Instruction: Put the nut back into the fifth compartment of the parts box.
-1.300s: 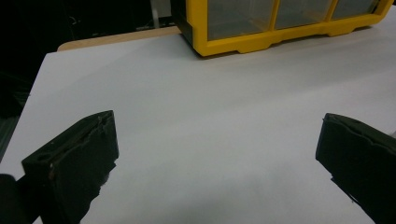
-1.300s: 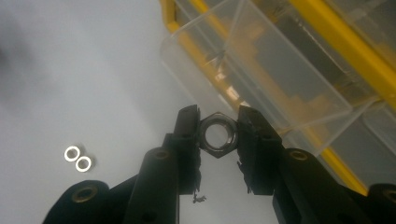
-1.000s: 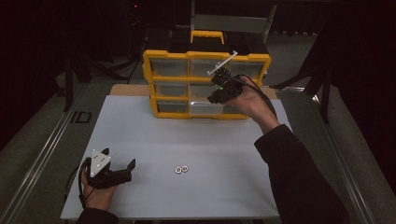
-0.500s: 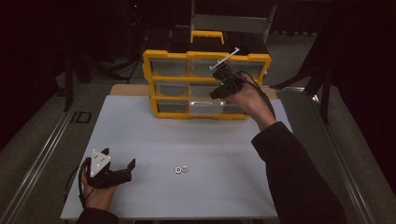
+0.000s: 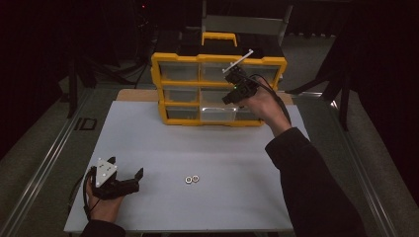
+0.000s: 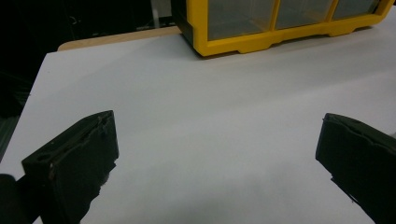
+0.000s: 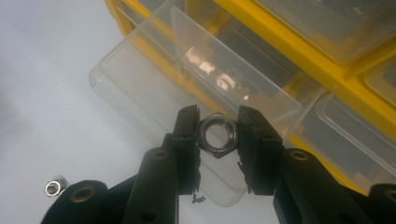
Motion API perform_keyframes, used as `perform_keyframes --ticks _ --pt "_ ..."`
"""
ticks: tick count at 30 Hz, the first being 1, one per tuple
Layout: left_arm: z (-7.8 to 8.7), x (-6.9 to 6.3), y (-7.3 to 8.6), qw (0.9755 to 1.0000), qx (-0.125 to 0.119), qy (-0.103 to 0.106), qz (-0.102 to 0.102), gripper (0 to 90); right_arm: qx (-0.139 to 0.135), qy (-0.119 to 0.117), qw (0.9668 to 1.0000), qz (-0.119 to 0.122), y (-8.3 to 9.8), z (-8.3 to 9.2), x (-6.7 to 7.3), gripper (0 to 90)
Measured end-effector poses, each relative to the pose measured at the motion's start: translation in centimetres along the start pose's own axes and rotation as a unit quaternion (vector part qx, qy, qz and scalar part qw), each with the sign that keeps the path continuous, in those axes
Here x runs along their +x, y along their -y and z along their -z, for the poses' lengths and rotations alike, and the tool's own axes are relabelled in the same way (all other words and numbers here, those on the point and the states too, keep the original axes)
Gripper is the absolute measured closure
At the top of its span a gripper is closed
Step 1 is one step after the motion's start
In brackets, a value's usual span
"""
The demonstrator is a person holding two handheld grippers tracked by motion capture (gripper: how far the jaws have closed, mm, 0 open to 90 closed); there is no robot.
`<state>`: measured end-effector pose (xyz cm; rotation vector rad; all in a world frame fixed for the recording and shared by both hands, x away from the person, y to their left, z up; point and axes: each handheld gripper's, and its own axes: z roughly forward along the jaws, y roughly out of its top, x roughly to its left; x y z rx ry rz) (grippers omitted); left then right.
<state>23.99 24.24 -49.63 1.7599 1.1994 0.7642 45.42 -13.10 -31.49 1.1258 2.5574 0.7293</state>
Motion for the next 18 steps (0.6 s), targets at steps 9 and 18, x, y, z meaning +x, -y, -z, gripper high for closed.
perform_keyframes --ticks 9,18 --pt "0.03 0.01 0.0 1.0 -0.002 0.0 0.002 0.0 -0.002 0.003 1.0 -0.003 0.12 -0.18 0.0 67.8" --pt "0.05 0.03 0.0 1.0 -0.002 -0.001 0.002 0.0 -0.023 -0.005 0.9997 0.0 0.41 0.56 0.19 53.4"
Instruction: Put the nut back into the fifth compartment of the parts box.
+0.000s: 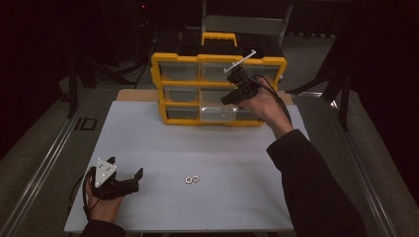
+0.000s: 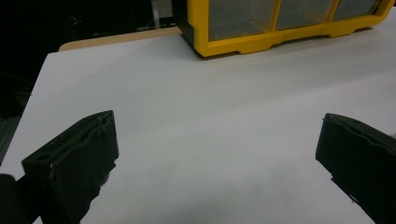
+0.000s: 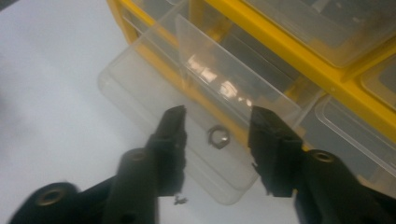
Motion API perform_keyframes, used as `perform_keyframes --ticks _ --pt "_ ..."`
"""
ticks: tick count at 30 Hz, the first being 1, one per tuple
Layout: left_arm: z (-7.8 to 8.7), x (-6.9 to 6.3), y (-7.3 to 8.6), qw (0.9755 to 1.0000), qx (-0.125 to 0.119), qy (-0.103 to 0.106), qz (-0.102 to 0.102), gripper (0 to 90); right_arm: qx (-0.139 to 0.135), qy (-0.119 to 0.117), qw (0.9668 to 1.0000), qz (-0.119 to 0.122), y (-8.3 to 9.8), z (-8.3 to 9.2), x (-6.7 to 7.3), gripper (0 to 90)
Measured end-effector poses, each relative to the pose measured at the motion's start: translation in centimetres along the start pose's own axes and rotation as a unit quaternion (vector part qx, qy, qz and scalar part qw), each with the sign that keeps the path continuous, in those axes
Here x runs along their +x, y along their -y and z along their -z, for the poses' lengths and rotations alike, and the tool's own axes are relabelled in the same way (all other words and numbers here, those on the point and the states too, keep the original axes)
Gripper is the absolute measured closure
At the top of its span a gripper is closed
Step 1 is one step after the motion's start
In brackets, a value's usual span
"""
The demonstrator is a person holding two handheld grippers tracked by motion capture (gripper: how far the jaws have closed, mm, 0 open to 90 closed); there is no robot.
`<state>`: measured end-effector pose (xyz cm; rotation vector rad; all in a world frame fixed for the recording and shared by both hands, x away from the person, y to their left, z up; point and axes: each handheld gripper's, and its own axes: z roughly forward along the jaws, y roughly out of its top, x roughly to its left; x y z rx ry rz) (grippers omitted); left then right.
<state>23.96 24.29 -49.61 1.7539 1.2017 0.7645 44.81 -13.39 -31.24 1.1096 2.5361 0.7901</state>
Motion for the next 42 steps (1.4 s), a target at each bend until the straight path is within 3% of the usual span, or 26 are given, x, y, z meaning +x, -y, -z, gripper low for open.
perform_keyframes --ticks 4,19,29,42 --pt "0.0 0.0 0.0 1.0 0.0 0.0 -0.001 0.0 -0.008 -0.003 0.9999 0.011 0.4 0.6 0.6 46.9" --pt "0.0 0.0 0.0 1.0 -0.001 0.0 -0.001 0.0 -0.025 -0.027 0.998 0.052 2.0 1.0 3.6 36.2" --pt "0.0 -0.1 0.0 1.0 -0.001 0.0 -0.002 0.0 -0.024 -0.043 0.9962 0.072 3.2 -0.1 5.4 33.4" --pt "0.0 -0.1 0.0 1.0 0.0 0.001 -0.001 0.0 -0.033 -0.061 0.9946 0.077 4.5 -1.3 6.4 33.2"
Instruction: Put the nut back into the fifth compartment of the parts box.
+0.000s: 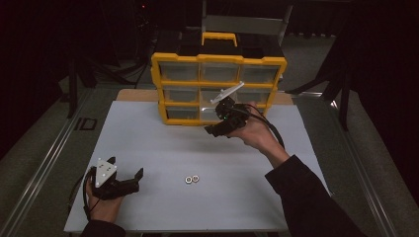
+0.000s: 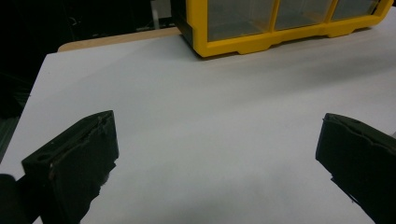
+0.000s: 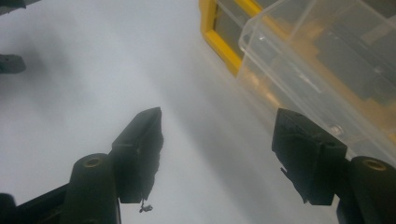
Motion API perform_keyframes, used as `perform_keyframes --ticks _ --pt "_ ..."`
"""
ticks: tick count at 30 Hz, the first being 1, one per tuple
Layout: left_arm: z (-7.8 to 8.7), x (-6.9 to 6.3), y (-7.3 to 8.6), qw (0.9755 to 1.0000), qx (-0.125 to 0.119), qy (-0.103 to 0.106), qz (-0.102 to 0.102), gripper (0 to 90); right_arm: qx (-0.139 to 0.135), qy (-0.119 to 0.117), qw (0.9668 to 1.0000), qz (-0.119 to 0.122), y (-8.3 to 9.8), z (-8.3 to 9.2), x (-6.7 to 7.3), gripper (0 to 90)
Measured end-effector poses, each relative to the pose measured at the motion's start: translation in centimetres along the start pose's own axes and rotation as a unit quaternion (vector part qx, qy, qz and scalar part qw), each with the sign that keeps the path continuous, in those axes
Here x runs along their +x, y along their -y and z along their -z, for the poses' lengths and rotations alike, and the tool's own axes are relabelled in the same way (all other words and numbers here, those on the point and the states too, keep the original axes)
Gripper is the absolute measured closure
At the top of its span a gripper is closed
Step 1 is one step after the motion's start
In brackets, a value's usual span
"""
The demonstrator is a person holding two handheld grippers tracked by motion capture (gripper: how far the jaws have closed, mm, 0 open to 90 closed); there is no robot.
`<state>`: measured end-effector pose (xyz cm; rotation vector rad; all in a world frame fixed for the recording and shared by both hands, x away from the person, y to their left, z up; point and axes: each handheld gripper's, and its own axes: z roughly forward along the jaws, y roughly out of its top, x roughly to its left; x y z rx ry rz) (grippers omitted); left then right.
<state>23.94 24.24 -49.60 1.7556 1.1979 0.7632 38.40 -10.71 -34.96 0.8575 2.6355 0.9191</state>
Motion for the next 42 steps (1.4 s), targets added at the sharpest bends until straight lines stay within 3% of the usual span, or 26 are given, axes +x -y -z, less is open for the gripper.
perform_keyframes --ticks 42 --pt "0.0 0.0 0.0 1.0 -0.001 0.0 -0.001 0.0 0.015 -0.045 0.9985 0.029 3.2 -4.1 3.6 32.3"
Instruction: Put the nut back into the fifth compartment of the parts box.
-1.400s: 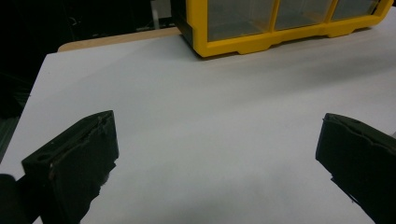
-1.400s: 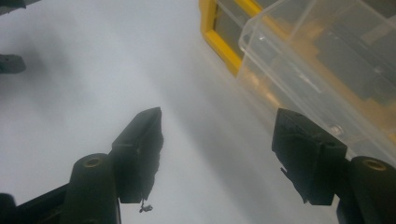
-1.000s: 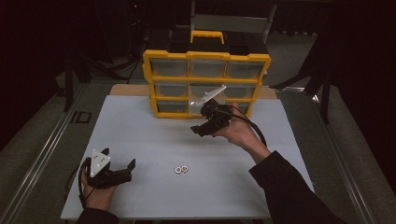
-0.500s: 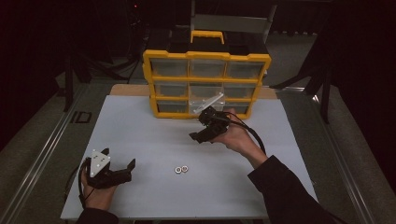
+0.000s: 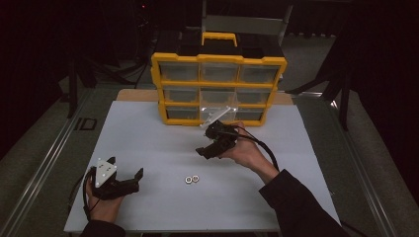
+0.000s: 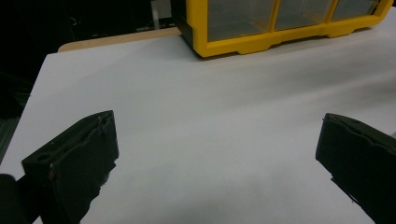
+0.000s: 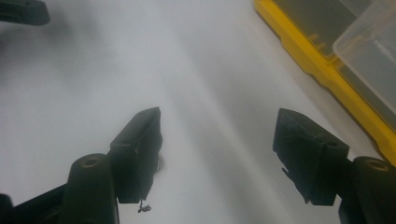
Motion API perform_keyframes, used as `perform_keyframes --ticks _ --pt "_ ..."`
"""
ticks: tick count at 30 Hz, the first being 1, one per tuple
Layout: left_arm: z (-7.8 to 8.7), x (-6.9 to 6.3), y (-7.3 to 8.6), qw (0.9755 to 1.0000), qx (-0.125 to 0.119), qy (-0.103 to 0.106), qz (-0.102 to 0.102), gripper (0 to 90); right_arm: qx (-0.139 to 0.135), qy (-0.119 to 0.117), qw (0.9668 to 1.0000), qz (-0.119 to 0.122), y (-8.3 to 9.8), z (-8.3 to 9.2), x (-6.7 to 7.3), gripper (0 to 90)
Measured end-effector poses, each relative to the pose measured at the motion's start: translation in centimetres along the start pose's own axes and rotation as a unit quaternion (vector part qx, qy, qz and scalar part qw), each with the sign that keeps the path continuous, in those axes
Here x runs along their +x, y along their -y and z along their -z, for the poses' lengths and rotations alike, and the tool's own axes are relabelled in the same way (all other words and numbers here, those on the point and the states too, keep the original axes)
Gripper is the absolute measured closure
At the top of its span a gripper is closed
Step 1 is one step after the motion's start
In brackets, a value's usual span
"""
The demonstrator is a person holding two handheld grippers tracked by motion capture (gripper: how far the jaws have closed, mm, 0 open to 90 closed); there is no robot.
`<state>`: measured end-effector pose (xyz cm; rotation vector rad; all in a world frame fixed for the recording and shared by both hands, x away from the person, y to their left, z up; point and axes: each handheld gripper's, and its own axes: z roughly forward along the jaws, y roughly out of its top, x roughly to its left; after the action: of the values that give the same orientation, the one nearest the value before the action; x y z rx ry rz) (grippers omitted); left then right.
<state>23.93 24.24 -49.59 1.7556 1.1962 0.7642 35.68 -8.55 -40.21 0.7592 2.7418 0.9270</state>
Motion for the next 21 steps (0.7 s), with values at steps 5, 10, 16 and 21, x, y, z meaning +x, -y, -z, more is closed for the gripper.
perform_keyframes --ticks 5,10,16,21 --pt "0.0 0.0 0.0 1.0 0.0 0.0 0.0 0.0 -0.001 -0.006 1.0 0.007 0.1 -0.5 0.6 32.3" --pt "0.0 0.0 0.0 1.0 0.0 0.0 0.0 0.0 0.0 -0.013 0.9999 0.011 0.3 -1.2 1.1 32.4" --pt "0.0 0.0 0.0 1.0 0.0 0.0 0.0 0.0 0.002 -0.02 0.9996 0.017 0.6 -1.8 1.7 32.4" --pt "0.0 0.0 0.0 1.0 0.0 0.0 0.0 0.0 -0.001 -0.021 0.9993 0.032 0.8 -2.3 2.3 32.8"
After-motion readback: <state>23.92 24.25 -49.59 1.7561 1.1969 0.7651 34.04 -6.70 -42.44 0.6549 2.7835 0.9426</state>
